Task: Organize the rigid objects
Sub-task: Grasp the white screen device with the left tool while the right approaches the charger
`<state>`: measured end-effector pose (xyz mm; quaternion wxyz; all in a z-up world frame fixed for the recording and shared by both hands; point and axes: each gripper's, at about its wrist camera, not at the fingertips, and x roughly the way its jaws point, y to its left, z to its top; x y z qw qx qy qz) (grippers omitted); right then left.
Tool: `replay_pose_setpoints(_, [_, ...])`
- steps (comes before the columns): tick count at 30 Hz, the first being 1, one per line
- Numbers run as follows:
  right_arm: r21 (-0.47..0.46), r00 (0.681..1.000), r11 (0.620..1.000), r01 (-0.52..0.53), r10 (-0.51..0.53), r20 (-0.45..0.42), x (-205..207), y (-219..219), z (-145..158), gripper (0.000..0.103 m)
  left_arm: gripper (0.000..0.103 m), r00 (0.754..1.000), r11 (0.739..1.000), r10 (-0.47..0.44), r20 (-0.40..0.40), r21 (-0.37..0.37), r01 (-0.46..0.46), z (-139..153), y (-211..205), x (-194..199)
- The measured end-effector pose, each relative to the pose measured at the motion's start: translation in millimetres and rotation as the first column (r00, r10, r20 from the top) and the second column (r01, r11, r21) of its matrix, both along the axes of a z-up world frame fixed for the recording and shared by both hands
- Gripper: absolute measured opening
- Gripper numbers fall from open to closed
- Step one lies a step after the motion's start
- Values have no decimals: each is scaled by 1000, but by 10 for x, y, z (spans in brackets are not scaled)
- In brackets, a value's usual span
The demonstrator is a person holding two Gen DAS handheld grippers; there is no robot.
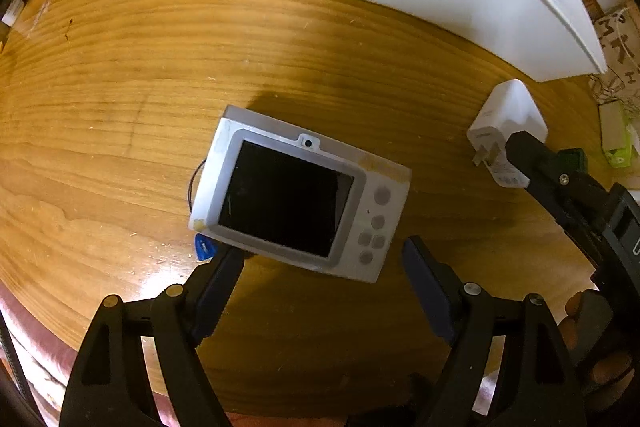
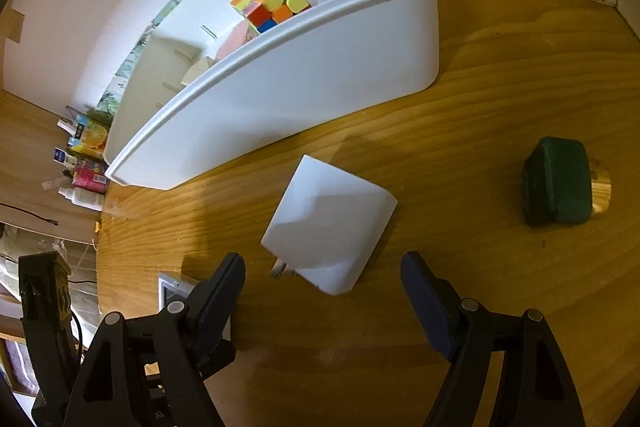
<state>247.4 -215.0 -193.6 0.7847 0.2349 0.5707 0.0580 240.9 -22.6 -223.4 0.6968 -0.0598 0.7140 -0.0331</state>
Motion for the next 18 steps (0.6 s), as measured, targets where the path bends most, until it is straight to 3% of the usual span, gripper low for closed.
replay_pose_setpoints(13, [-84,998,994,-68,68,-2,162,172,0,81,87,1000,998,-23,-6,55,23,-61,-152,238])
replay_pose_setpoints(18, [-158,995,983,-98,99,-5,212,275,1,81,86,1000,999,-24,-2,49,24,-119,-166,254])
